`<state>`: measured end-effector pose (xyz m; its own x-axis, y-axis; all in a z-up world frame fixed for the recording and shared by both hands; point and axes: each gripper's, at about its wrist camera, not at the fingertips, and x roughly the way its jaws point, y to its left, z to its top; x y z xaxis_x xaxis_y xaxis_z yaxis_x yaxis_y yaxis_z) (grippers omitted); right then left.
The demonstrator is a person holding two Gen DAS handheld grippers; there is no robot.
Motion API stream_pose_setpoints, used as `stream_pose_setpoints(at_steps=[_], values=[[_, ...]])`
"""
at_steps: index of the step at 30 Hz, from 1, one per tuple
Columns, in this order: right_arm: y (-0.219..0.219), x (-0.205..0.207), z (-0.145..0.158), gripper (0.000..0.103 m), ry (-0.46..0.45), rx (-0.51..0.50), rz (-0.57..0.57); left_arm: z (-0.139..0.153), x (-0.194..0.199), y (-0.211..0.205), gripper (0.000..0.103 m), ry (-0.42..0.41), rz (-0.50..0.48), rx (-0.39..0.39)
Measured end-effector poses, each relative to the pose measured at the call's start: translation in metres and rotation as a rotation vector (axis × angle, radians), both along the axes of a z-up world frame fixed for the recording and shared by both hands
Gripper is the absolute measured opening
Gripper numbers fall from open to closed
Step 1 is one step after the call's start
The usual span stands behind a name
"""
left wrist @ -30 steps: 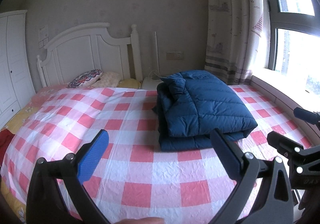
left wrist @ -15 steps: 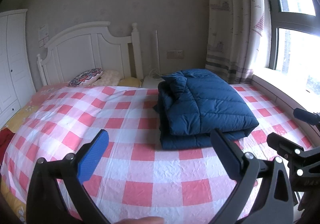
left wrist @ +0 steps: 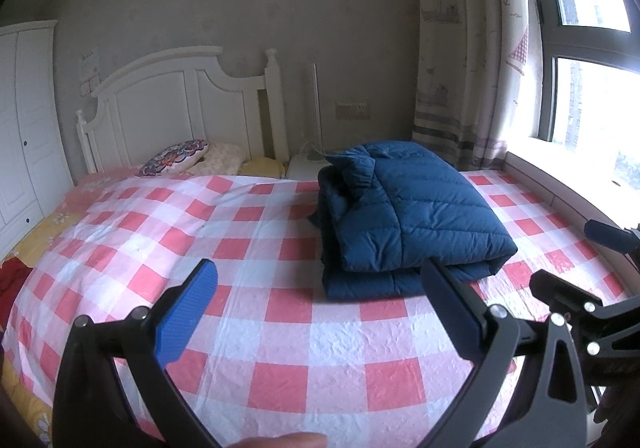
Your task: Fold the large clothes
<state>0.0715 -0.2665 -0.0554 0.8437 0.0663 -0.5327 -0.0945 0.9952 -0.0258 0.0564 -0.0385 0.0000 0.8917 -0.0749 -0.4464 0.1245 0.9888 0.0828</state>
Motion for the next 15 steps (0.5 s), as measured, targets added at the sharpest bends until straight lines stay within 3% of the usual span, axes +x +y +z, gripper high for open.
stream_pose_setpoints(at_steps=[15], values=[[0.0049,-0.0005,-0.0026,0.098,0.005,0.000,0.004,0.0006,-0.0017,-0.0006,0.101,-0.003,0.003,0.003]])
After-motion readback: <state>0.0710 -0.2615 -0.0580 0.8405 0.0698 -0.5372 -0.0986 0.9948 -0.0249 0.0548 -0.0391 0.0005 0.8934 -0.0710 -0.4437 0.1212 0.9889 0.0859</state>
